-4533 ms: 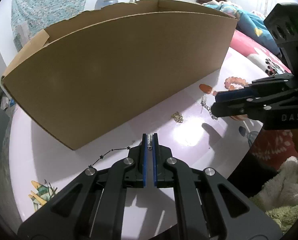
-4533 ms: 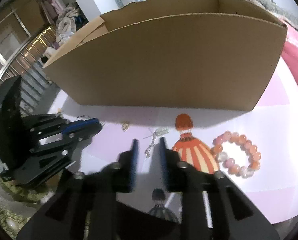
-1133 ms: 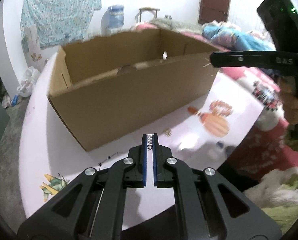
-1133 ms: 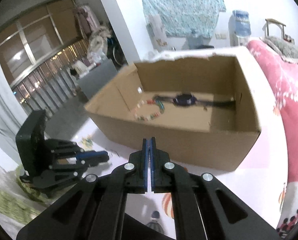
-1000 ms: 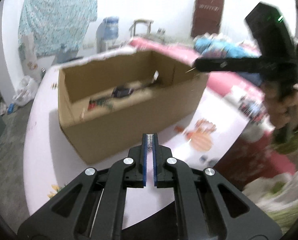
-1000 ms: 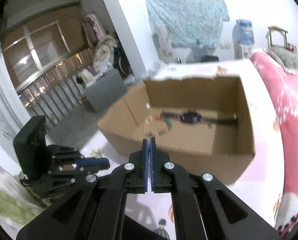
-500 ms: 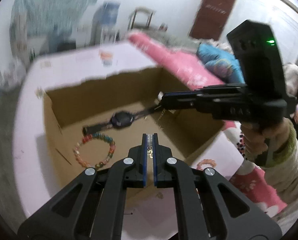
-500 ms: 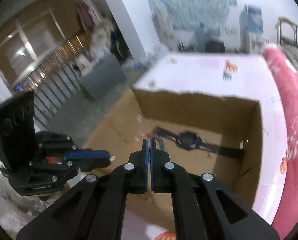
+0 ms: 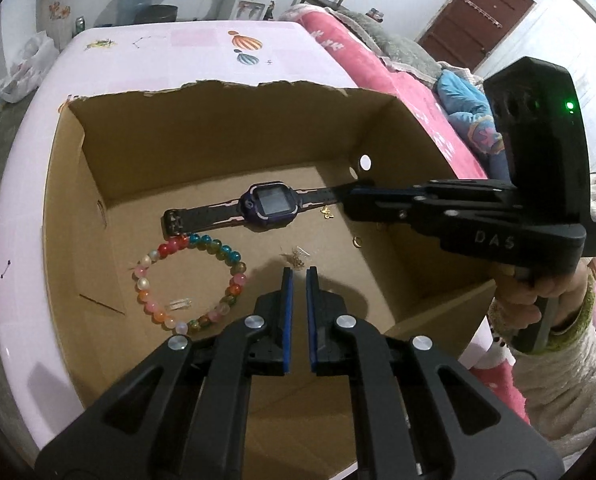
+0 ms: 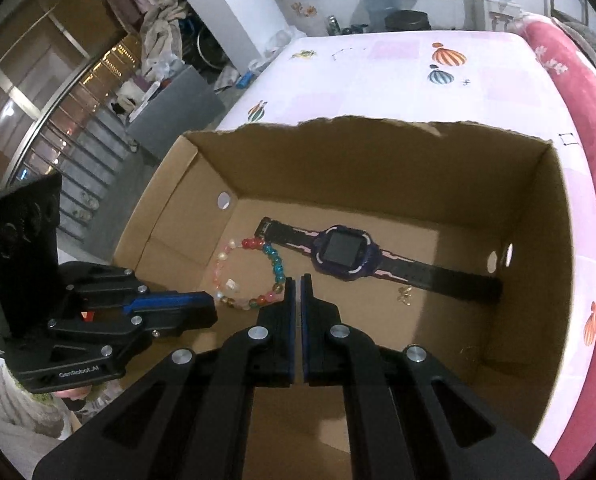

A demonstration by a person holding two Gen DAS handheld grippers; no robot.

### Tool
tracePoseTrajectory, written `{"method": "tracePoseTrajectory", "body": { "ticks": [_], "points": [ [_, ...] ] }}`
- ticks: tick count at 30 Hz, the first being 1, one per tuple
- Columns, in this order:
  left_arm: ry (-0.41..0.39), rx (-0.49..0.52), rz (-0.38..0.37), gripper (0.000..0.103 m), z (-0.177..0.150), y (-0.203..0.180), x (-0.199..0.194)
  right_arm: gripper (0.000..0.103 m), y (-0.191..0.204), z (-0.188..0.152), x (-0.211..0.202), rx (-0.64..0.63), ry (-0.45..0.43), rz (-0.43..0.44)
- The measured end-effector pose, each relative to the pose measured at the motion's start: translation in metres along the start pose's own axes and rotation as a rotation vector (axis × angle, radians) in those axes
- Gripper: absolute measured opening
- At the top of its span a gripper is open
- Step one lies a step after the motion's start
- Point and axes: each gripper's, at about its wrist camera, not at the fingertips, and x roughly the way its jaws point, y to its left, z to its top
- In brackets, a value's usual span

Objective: Organize jewelry
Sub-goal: 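Open the left tool to drop the silver charm into the box, then move the open right tool down to the pink-orange beaded bracelet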

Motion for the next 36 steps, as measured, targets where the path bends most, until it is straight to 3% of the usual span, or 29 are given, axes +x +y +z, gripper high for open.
{"method": "tracePoseTrajectory", "body": {
  "ticks": [8,9,11,15,20,26,31,36],
  "points": [
    [-0.043,-0.032,-0.018,0.007,0.002,0.005,-0.013,0.004,-0.005,-0.001,-0.012,0.030,-0.027,-0.012],
    [-0.055,-0.039,-0.015,0.009,0.001,0.006,-0.018,0.006,-0.005,-0.001,-0.015,0.034,-0.034,-0.014],
    [-0.079,-0.045,-0.009,0.016,-0.001,0.008,-0.028,0.026,-0.005,-0.003,-0.022,0.041,-0.055,-0.019],
    [-0.122,-0.036,0.013,0.021,-0.007,0.008,-0.049,0.031,0.000,-0.010,-0.046,0.037,-0.114,-0.026],
    [-0.200,-0.005,0.060,0.040,-0.025,0.000,-0.083,0.047,0.011,-0.025,-0.086,0.030,-0.215,-0.008],
    [-0.292,0.052,0.120,0.065,-0.064,-0.014,-0.124,0.063,0.033,-0.066,-0.136,-0.012,-0.345,0.013],
    [-0.281,0.066,0.116,0.076,-0.101,-0.018,-0.134,0.068,0.045,-0.112,-0.147,-0.014,-0.379,0.052],
    [-0.202,0.055,0.138,0.079,-0.132,-0.019,-0.109,0.069,0.052,-0.153,-0.122,0.001,-0.326,-0.016]
  ]
}}
